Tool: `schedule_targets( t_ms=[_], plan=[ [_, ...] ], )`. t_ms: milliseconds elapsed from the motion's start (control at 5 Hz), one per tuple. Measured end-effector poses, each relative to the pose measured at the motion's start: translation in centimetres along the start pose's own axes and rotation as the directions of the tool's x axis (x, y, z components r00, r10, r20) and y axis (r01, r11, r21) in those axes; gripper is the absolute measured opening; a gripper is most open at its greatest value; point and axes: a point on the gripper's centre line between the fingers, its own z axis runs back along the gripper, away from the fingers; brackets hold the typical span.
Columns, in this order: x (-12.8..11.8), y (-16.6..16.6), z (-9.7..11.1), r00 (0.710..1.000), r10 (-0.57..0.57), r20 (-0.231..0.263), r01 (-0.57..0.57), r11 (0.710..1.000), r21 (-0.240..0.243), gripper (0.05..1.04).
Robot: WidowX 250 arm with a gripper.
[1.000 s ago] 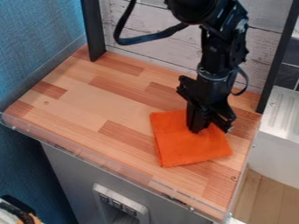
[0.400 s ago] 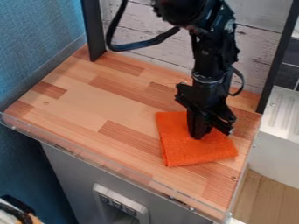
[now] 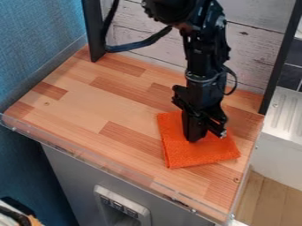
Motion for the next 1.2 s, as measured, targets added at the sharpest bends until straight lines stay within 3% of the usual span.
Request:
schedule_targets(
  t_ms=[400, 800, 1200],
  plan=[
    [-1.5, 0.3, 0.7, 0.994, -0.092, -0.055, 0.093, 0.996, 0.007, 0.063],
    [-2.4, 0.1, 1.1, 0.985, -0.144, -0.09, 0.15, 0.987, 0.056, 0.063],
    [-2.3, -0.2, 0.6, 0.98, -0.18, -0.08, 0.188, 0.976, 0.107, 0.063]
  ],
)
